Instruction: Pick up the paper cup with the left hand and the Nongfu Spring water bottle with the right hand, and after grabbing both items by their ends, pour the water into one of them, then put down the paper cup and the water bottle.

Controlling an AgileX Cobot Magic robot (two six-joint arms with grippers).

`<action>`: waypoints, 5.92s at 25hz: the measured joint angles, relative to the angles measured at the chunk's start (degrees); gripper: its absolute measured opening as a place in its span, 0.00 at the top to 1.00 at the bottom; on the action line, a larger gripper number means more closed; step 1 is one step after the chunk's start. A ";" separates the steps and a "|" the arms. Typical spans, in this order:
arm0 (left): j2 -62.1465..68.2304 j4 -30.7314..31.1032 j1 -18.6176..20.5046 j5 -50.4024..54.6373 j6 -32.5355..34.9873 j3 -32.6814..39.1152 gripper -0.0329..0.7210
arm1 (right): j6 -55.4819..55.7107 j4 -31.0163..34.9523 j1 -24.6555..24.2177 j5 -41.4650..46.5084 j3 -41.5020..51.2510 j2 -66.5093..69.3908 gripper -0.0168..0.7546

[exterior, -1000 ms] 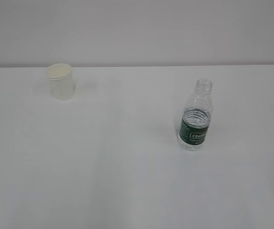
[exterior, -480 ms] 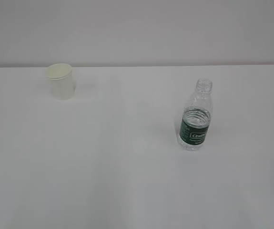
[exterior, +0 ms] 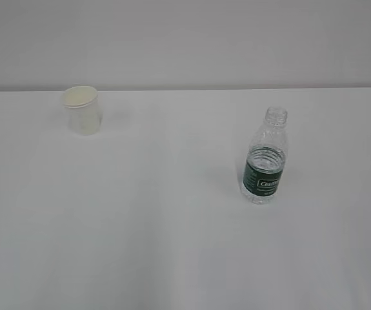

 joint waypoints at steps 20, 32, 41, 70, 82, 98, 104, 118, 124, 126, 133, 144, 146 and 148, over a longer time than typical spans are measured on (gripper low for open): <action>7.23 -1.53 0.00 -16.04 0.00 0.00 0.38 | -0.21 1.98 0.00 -22.51 0.00 7.60 0.22; 14.35 -3.33 0.00 -27.36 0.00 0.00 0.39 | -0.21 6.30 0.00 -42.70 0.00 21.79 0.22; 21.28 -6.85 0.00 -37.13 0.00 1.44 0.39 | -0.21 5.30 0.00 -49.31 0.00 27.32 0.22; 52.56 -6.76 -12.11 -76.71 0.00 9.22 0.41 | -0.11 2.19 9.28 -60.17 3.52 42.38 0.22; 63.40 -6.76 -12.11 -91.99 0.00 9.72 0.43 | 2.63 -0.68 11.31 -78.86 9.04 52.40 0.22; 76.02 -4.41 -13.32 -113.09 0.00 15.43 0.43 | 4.77 -9.19 11.31 -97.16 15.42 64.21 0.22; 83.96 -2.80 -13.82 -115.66 0.00 16.17 0.43 | 4.86 -8.97 11.31 -114.22 19.73 74.78 0.22; 86.37 -1.38 -13.95 -115.89 0.00 16.17 0.43 | -0.40 -8.36 11.31 -118.27 18.55 93.18 0.22; 86.37 -1.38 -13.95 -115.89 0.00 16.17 0.43 | -0.85 -8.48 11.31 -118.49 15.41 98.07 0.22; 86.37 -1.38 -13.95 -115.89 0.00 16.17 0.43 | -0.85 -8.58 11.31 -118.49 14.13 99.96 0.22; 86.37 -1.38 -13.95 -115.89 0.00 16.17 0.44 | -0.85 -9.74 11.31 -118.61 11.72 103.97 0.21; 86.37 -1.38 -13.95 -115.93 0.00 16.17 0.44 | 0.87 -12.80 11.31 -118.70 8.11 107.59 0.11; 86.37 -1.38 -13.95 -116.02 0.00 16.17 0.44 | 1.37 -13.11 11.31 -118.70 7.29 107.72 0.11; 86.37 -1.38 -13.95 -116.02 0.00 16.17 0.44 | 1.62 -13.14 11.31 -118.70 6.57 107.72 0.11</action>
